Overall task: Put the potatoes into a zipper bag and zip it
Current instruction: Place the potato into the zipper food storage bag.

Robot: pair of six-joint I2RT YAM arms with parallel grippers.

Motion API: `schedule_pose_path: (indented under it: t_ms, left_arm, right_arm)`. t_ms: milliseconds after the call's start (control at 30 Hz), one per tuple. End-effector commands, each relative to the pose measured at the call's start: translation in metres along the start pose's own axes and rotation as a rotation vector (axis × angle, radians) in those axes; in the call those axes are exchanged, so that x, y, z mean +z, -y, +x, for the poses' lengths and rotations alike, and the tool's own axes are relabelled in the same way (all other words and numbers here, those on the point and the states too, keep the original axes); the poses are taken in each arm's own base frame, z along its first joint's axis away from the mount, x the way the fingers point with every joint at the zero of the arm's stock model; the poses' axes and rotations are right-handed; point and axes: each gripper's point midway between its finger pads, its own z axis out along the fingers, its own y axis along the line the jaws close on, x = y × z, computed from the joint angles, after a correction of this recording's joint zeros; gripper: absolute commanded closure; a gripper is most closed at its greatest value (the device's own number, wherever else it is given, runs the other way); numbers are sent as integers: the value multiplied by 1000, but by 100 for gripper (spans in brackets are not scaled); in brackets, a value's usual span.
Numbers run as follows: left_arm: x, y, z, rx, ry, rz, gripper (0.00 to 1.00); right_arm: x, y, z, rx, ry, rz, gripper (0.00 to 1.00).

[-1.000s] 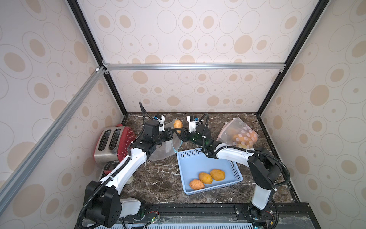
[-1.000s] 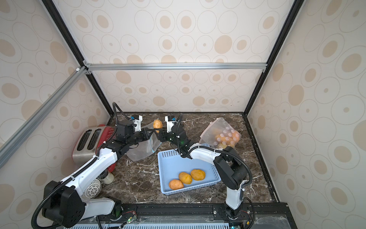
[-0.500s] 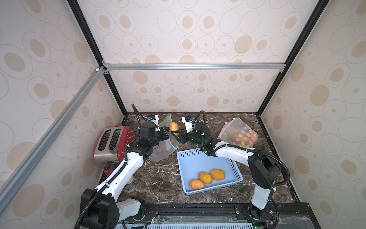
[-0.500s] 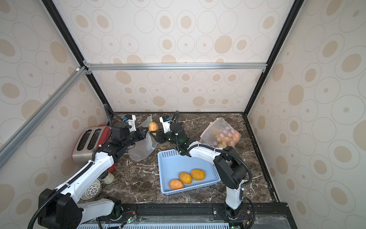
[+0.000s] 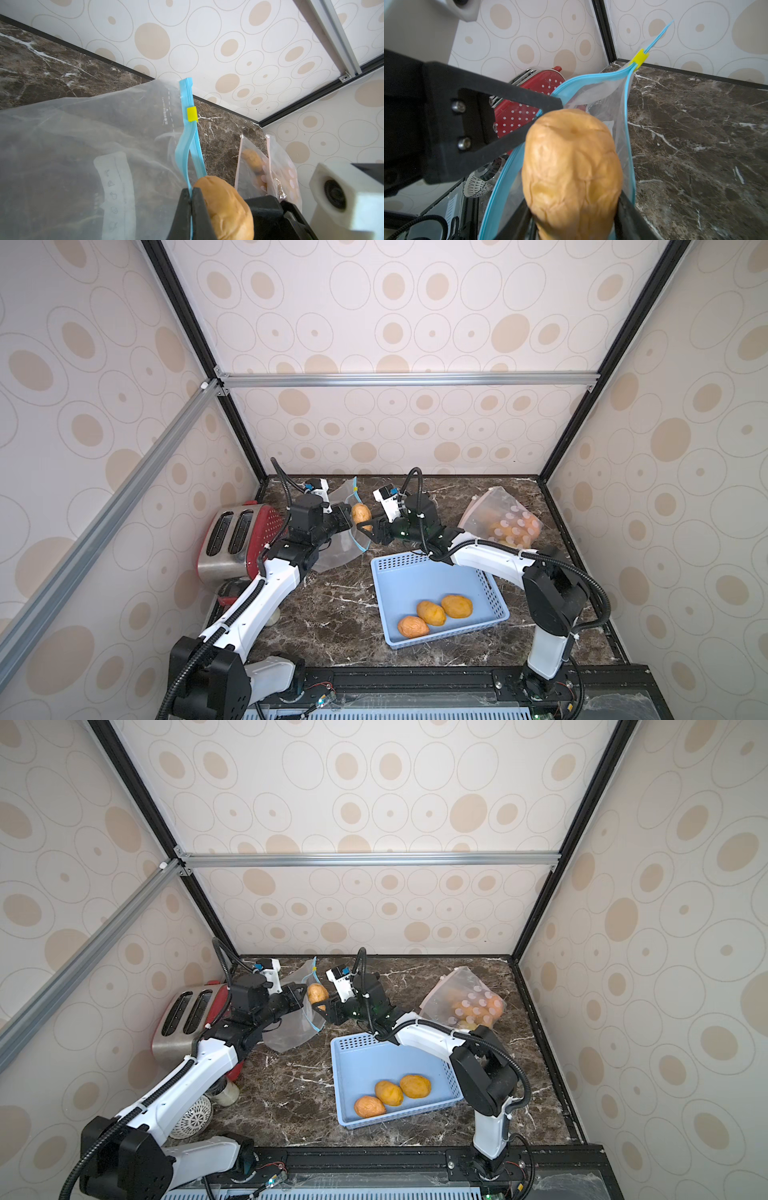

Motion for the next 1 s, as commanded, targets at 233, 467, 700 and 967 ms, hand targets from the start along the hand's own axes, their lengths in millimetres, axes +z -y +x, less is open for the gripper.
schedule_pose_path:
  t_ms: [233, 467, 700, 967]
  left_arm:
    - [-8, 15, -11, 54, 26, 58, 100]
    - [-9, 10, -10, 111, 8, 20, 100]
    - [-4, 0, -4, 179, -42, -36, 100]
    - [-5, -23, -1, 286, -53, -152, 100]
  right_arm:
    - [1, -4, 6, -53, -46, 5, 35]
    - [-10, -4, 2, -90, -23, 25, 27]
    - [-20, -5, -6, -89, 24, 21, 26]
    - [-54, -9, -36, -89, 191, 51, 28]
